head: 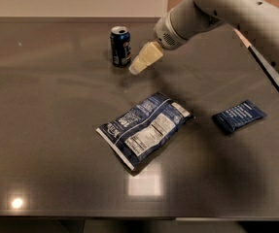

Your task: Move pepsi can near blue chip bag

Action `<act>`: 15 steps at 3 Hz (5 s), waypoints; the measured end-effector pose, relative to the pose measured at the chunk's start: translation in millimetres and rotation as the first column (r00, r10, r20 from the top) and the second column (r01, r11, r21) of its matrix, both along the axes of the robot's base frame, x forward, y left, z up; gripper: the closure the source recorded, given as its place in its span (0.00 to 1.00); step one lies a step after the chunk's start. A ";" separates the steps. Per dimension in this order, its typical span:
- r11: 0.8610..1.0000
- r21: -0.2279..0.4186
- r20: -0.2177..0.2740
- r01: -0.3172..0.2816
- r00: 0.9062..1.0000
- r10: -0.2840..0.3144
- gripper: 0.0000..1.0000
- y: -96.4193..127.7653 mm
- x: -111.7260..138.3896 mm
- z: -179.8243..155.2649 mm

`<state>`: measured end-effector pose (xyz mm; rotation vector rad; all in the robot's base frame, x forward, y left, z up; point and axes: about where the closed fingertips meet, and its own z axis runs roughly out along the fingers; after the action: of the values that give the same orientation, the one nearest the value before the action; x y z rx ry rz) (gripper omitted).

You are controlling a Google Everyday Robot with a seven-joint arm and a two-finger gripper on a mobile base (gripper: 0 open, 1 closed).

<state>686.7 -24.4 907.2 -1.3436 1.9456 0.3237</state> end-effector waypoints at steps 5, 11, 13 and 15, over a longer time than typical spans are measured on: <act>0.994 0.100 -0.012 0.050 0.999 -0.049 0.18 70.6 86.9 -24.3; 0.990 0.133 -0.091 -0.053 0.994 0.065 1.00 10.0 -28.4 3.8; 0.982 0.171 -0.082 -0.079 0.992 0.094 0.82 -8.0 -63.8 -1.5; 0.978 0.182 -0.104 -0.101 0.987 0.121 0.35 -13.2 -84.4 -13.4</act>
Offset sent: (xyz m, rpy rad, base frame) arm 0.0548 0.0650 -0.0214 0.0793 0.0084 -0.0566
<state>602.3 -37.6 893.8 -1.3452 1.8882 0.6257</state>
